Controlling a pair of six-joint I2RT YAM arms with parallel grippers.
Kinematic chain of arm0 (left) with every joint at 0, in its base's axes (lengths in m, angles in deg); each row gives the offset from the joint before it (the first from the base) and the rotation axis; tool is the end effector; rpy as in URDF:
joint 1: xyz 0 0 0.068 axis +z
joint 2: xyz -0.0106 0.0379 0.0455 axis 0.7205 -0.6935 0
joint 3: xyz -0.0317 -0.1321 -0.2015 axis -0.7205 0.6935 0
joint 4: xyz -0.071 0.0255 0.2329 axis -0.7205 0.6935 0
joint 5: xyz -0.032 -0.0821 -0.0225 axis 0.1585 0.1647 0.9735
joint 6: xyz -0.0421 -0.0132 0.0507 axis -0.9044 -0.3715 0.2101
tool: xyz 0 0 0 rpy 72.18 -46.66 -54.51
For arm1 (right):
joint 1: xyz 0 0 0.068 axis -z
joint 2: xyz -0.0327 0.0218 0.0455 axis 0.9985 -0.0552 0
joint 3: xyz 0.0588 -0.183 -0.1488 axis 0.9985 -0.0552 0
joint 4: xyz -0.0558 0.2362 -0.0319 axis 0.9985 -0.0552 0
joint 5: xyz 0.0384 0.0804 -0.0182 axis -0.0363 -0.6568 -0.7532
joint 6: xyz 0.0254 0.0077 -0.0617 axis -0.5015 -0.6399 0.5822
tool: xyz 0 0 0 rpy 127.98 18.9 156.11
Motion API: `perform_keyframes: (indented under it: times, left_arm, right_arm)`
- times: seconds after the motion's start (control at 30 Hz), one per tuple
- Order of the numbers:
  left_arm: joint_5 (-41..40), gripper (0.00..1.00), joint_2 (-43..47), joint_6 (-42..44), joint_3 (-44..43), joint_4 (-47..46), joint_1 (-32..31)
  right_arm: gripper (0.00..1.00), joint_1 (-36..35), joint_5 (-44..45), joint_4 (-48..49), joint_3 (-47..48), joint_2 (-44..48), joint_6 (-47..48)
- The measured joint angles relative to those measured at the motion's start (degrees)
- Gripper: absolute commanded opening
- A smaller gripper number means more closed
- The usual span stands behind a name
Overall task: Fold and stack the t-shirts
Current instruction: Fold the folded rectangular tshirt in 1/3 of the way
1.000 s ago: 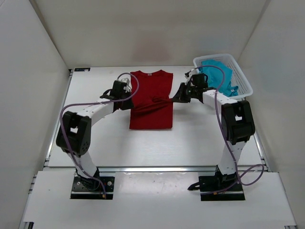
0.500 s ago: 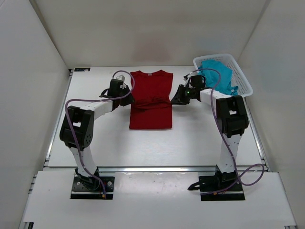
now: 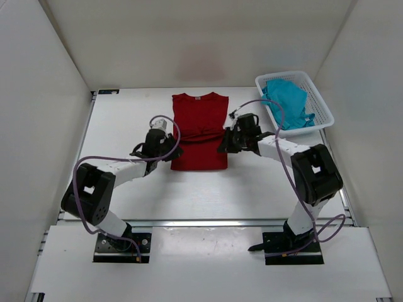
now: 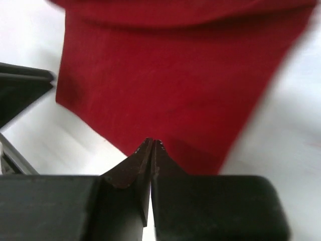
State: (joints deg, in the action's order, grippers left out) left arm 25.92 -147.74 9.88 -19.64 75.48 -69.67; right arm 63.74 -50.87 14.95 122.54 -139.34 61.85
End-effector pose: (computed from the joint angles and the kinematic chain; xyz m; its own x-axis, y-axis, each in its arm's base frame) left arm 0.2887 -0.1286 0.1506 -0.6999 -0.3556 -0.6195 0.0124 0.8611 -0.5083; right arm 0.3257 0.1617 0.1614 -0.8416 0.0917 -0.5323 -0.2753 0.7750 0.5688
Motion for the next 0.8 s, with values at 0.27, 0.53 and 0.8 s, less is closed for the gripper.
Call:
perform_keyframes:
  times: [0.27,0.53,0.8]
  left_arm:
    - [1.81,0.33,-7.08,-0.87,1.86,-1.22,-1.66]
    - [1.90,0.30,1.40,-2.56,13.16,-5.66,-8.24]
    - [2.29,0.37,17.90,-4.94,25.42,-2.67,-11.39]
  right_arm:
    - [0.00,-3.76,2.36,-0.15,-0.96,-7.17,0.90]
    - [0.00,-5.03,1.01,12.81,-21.44,5.27,-3.85]
    - [0.04,-5.55,-0.79,6.49,-30.27,18.84,-4.28]
